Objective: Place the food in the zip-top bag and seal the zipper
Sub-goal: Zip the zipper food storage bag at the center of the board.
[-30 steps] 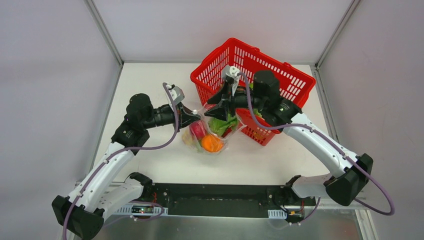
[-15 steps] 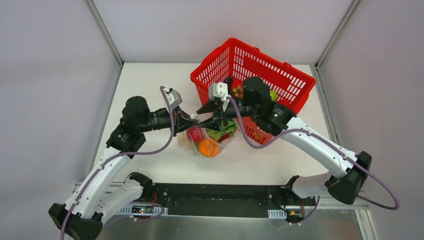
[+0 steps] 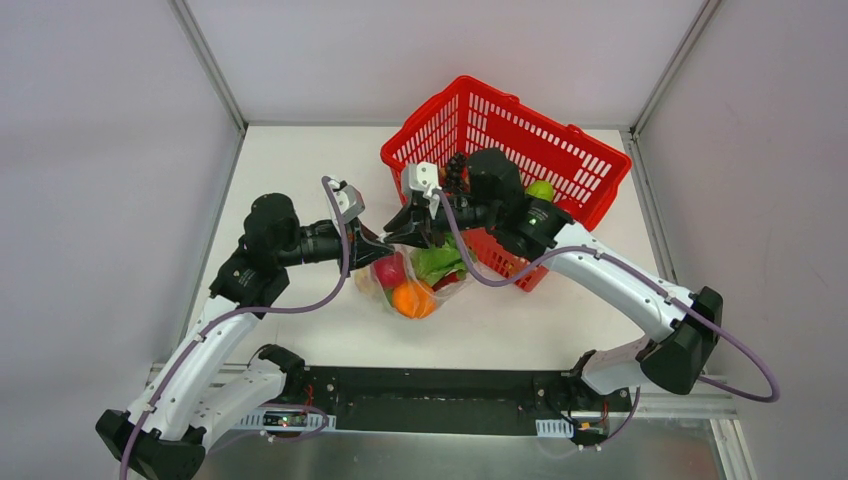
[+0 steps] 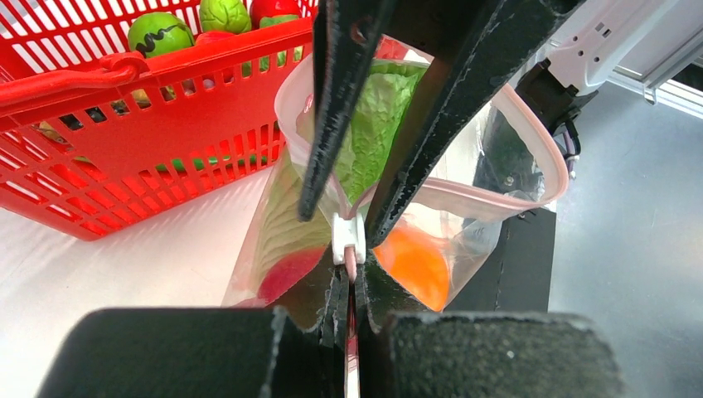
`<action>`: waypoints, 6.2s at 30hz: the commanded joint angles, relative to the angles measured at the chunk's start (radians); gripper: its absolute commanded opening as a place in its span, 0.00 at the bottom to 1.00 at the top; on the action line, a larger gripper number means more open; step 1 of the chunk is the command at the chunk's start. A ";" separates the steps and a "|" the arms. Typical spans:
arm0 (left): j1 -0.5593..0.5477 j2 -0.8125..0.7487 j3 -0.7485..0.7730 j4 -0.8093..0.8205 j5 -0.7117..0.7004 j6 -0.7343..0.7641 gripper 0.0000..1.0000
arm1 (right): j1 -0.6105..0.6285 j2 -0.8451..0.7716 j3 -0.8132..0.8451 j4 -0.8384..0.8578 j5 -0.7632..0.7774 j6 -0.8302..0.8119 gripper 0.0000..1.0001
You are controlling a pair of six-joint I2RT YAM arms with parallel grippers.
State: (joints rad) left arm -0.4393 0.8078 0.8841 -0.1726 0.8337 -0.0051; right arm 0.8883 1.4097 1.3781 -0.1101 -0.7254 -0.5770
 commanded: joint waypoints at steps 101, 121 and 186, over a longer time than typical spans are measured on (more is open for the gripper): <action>-0.008 -0.173 -0.075 0.170 -0.398 0.030 0.00 | -0.006 -0.263 -0.158 -0.091 0.345 0.029 0.00; -0.007 -0.258 -0.126 0.162 -0.609 0.055 0.00 | -0.086 -0.369 -0.246 -0.055 0.354 0.071 0.00; -0.009 -0.058 0.064 -0.156 -0.493 0.238 0.00 | -0.138 -0.371 -0.193 -0.238 0.376 0.014 0.00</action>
State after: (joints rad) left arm -0.4644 0.7826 0.9493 -0.3019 0.4870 0.2161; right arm 0.7918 1.1202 1.1862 -0.3107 -0.4351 -0.5430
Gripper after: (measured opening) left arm 0.015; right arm 0.037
